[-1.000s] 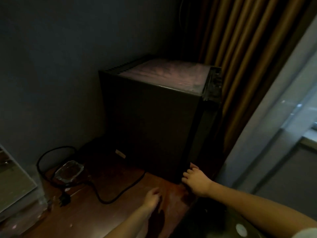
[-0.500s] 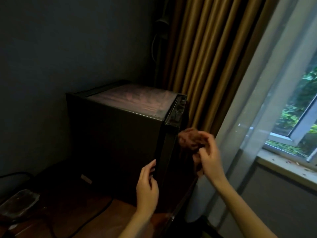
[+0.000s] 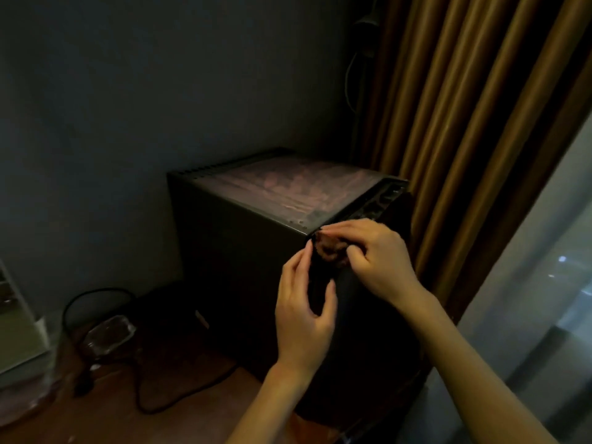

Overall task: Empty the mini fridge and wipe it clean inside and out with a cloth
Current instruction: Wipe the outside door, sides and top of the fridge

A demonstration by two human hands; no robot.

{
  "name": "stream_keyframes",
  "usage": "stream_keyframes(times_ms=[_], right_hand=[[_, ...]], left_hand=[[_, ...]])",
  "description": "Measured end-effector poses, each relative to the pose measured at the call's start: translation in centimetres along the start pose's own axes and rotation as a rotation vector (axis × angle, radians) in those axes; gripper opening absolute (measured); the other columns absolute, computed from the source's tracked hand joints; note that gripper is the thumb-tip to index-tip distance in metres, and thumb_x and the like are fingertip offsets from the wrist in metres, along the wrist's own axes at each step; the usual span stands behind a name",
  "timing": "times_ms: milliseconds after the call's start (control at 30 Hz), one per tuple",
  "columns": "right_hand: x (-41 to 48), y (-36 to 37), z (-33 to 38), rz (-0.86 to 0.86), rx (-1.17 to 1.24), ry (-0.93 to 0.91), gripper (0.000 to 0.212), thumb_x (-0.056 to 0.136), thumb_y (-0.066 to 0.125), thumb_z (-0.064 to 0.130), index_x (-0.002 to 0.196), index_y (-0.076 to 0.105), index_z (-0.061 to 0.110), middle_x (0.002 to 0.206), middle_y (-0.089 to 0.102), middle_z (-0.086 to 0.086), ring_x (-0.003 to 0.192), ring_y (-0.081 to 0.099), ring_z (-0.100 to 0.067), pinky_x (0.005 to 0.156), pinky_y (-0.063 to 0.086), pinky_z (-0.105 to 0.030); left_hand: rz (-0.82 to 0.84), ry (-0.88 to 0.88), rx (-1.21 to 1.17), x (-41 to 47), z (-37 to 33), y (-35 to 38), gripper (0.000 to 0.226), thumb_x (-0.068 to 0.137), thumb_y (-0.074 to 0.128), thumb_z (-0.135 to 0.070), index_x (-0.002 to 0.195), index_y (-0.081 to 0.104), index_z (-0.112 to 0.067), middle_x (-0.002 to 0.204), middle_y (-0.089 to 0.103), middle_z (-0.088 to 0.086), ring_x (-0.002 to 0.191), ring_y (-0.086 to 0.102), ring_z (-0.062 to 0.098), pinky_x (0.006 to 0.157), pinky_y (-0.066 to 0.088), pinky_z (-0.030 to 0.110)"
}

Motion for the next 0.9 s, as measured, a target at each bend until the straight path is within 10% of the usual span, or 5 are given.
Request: stream_keyframes(times_ms=[333,600,900], right_hand=[[-0.8,-0.7,-4.8,-0.178,0.144,-0.117,0.045,0.072,0.044,0.014,0.104,0.075,0.020,0.108,0.071,0.007,0.103,0.063,-0.008,0.087,0.052,-0.032],[1.4,0.2,-3.2,-0.083,0.294,-0.321,0.040,0.070,0.050,0.010,0.095,0.077,0.024,0.102,0.072,0.013,0.098,0.066,-0.006,0.076,0.050,-0.033],[4.1,-0.8,-16.6,-0.274,0.215,0.146,0.037,0.072,0.052,-0.004,0.092,0.078,0.013,0.099,0.074,-0.003,0.095,0.069,-0.024,0.086,0.056,-0.041]], left_hand=[[-0.194,-0.040,0.273,0.8,-0.5,2.3,0.061,0.086,0.064,-0.041,0.141,0.045,-0.023,0.130,0.047,-0.007,0.123,0.044,0.005,0.101,0.035,0.011],[-0.309,0.048,0.424,1.5,-1.1,3.3,0.055,0.087,0.058,-0.032,0.138,0.046,-0.016,0.130,0.047,-0.003,0.121,0.043,0.009,0.103,0.033,0.022],[-0.382,0.216,0.663,4.6,-2.2,4.7,0.023,0.090,0.050,-0.024,0.084,0.072,-0.020,0.092,0.066,-0.005,0.095,0.058,0.017,0.093,0.035,0.038]])
Point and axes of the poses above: each hand's wrist, its own x-axis towards the middle knuckle, its own y-axis out of the palm, z = x × y, the point moved 8 cm from there along x, towards the middle knuckle
